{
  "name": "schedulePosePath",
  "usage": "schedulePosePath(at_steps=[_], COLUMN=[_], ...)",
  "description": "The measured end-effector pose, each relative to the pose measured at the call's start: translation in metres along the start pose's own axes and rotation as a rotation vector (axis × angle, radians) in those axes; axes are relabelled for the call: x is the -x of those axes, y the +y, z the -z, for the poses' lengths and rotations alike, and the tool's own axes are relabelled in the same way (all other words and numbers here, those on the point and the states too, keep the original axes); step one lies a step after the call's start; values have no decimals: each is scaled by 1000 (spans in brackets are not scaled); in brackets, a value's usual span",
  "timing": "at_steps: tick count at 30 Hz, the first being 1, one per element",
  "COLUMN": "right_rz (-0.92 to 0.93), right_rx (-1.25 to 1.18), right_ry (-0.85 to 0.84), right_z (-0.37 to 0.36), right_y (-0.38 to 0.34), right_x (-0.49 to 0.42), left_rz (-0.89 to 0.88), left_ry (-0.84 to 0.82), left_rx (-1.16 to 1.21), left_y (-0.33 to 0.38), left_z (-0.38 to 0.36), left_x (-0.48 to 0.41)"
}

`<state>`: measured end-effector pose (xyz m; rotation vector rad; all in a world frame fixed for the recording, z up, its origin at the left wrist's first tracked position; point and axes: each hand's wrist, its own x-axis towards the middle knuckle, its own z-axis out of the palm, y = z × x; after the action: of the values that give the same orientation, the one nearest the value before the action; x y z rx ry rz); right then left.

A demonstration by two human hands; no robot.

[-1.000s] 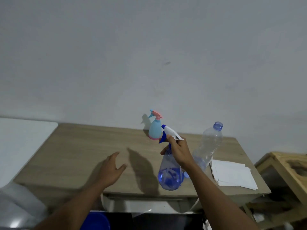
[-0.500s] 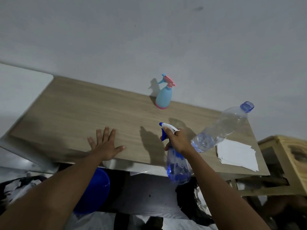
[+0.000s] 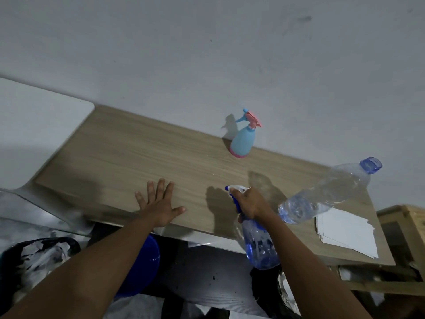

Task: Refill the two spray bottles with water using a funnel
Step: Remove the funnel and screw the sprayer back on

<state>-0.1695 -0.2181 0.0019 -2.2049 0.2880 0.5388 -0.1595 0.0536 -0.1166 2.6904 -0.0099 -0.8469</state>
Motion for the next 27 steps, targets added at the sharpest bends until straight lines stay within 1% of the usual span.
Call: schedulePosePath(at_steps=[3,6,8,9,12,13,15,18,22,24,27], right_rz=[0,-70,-24,1,-13,20,166,354,471,498,496], right_rx=[109,301,332,288,6,-72,-177,-196,-209,-202,-181], right_ry=[54,122,180,226,351,369,414,508,602,599,539], right_z=[2,11,17,20,26,28,34,42,52,55,53], right_y=[8,18,23,21,8,1,-14,-39,-76,-91,-109], right_x=[-9,-16,-16,-14,-8,-8,-11,-26,-57,-78,-113], left_rz=[3,-4,-8,-7,-28,-45,-77,-86,-59,-42,-36], left_ry=[1,3,10,17,68,106,189,280,353,390,424], left_rx=[0,3,8,8,-10,-24,-56,-96,-131,-133,-114], left_y=[0,-1,0,0,-4,-6,-11,-10,-5,-5,-4], left_z=[0,0,0,0,-3,-3,-3,2,2,-1,-4], left_x=[0,0,1,0,-2,-2,-6,-15,-23,-25,-27])
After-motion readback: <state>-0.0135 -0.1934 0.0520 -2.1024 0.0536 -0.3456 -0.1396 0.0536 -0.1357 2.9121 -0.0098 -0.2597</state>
